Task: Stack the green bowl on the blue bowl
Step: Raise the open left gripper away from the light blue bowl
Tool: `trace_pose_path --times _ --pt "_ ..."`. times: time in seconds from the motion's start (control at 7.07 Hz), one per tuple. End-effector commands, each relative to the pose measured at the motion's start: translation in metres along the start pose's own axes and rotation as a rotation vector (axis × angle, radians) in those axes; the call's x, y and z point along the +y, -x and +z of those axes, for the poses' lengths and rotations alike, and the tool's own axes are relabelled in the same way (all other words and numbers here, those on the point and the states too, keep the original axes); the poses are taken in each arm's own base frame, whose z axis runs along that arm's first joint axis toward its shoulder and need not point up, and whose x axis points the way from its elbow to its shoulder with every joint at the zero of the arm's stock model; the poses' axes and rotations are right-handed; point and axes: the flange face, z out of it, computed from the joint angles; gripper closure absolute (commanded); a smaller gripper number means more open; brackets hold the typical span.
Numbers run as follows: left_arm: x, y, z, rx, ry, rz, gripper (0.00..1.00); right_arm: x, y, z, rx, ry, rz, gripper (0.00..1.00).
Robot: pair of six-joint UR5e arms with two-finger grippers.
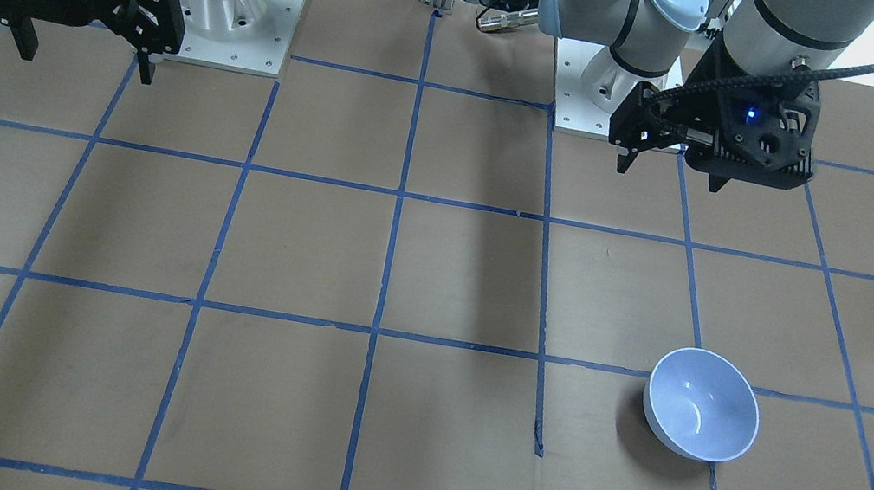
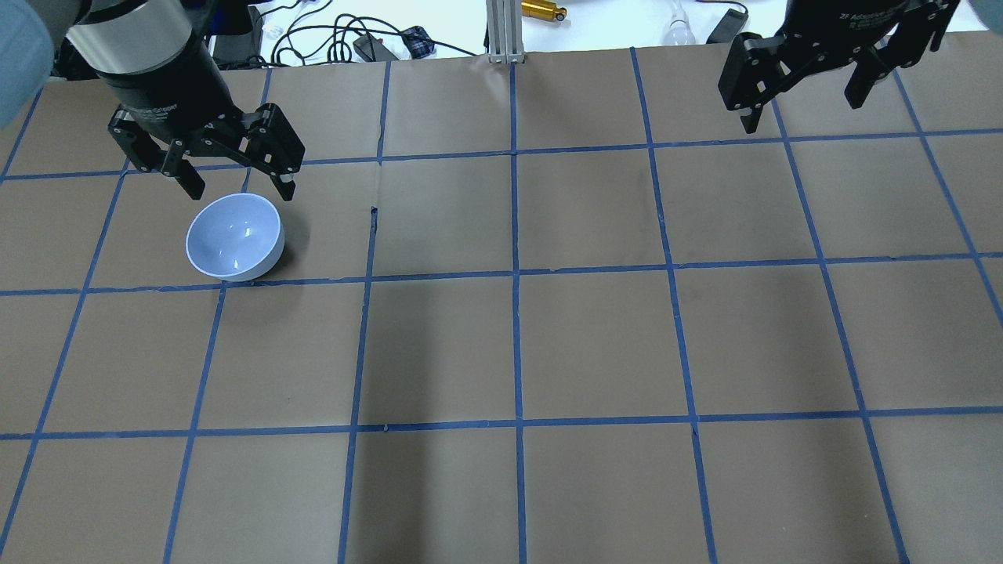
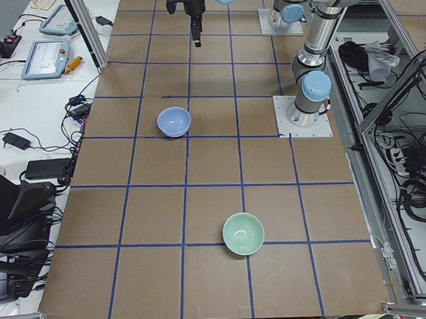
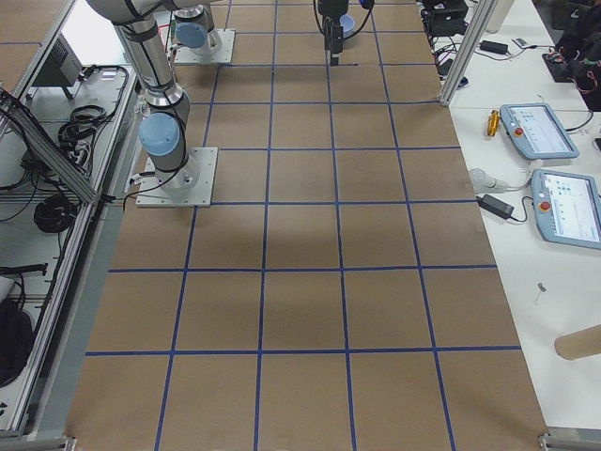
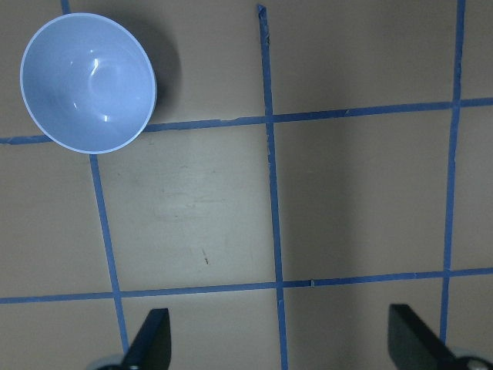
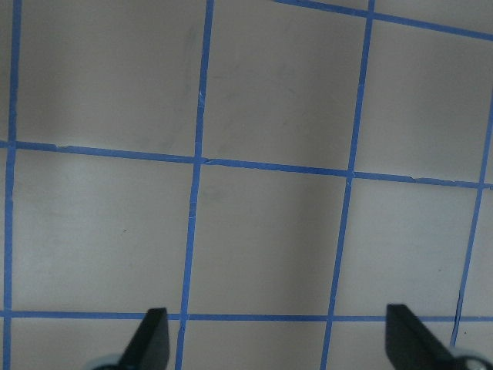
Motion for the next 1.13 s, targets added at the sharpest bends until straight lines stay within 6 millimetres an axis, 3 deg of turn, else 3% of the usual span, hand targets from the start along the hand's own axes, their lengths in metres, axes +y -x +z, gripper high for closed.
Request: trace_pose_path --times 0.0,0.42,0.57,0.71,0.85,0.99 --pt "0.007 -0.002 -0.004 0.008 0.012 0.003 0.0 0.0 0.0 0.0 0.0 0.0 -0.001 0.0" --pt "0.0 0.004 0.0 0.012 0.01 0.008 0.0 0.0 0.0 0.0 0.0 0.0 -0.001 0.0" --pt "-0.01 0.023 0.003 0.008 0.001 0.02 0.0 0.0 0.0 0.0 0.0 0.0 0.001 0.0" --pt "-0.016 0.051 0.006 0.005 -0.004 0.117 0.0 0.0 0.0 0.0 0.0 0.0 0.001 0.0" --pt "-0.018 0.092 0.007 0.006 0.0 0.195 0.0 0.0 0.0 0.0 0.0 0.0 -0.001 0.0" --pt "-0.015 0.145 0.01 -0.01 0.019 0.29 0.0 0.0 0.0 0.0 0.0 0.0 -0.001 0.0"
